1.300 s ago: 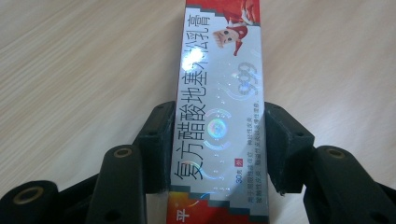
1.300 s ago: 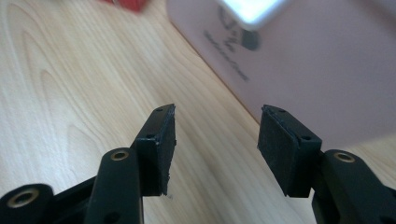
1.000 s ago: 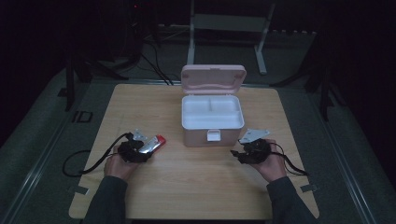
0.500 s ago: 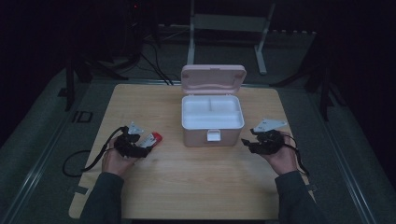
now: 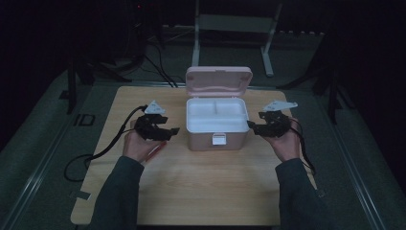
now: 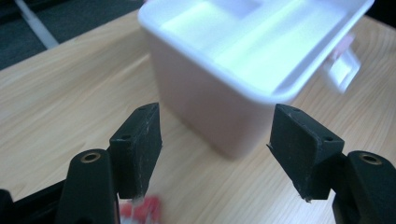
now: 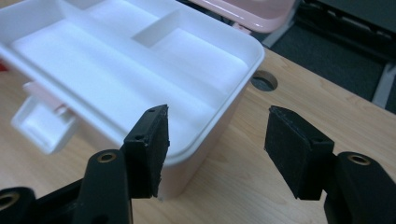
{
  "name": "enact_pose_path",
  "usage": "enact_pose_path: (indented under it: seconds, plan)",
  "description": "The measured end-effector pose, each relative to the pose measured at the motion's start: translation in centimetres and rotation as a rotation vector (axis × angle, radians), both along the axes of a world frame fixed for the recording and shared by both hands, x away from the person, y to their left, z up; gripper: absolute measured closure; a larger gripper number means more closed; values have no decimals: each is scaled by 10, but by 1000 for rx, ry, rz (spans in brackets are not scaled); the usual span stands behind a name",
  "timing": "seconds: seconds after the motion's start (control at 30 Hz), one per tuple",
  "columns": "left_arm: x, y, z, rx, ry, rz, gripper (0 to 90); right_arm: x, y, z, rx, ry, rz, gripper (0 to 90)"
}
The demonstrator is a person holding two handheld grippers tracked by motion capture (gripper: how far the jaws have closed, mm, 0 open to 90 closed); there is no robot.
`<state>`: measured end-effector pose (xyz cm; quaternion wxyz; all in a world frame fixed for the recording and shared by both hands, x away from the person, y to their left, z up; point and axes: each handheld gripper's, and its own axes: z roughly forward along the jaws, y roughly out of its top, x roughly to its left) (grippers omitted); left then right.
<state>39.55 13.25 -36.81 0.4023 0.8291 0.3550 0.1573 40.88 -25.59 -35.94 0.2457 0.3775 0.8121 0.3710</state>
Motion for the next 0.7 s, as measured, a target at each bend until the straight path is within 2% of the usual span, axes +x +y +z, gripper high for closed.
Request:
enact_pose_path:
  seconds: [0.2, 0.23, 0.27, 0.4, 0.5, 0.57, 0.7]
  plan:
    - [16, -27, -4, 12, 45, -21, 391, 16, 9, -11, -6, 66, 8, 417]
    - [17, -30, -5, 1, 51, -25, 405, 17, 10, -12, -5, 76, 11, 436]
    - [19, -31, -6, -10, 59, -28, 426, 19, 11, -13, -3, 83, 17, 444]
    - [25, -33, -9, -8, 84, -26, 496, 21, 16, -18, -1, 123, 33, 506]
    - [26, -34, -10, -2, 92, -32, 528, 19, 16, -19, -4, 130, 17, 538]
    - [26, -31, -10, 20, 84, -30, 532, 16, 16, -18, 5, 129, 39, 557]
    - [22, -26, -9, 27, 88, -24, 548, 8, 20, -19, 15, 112, 66, 563]
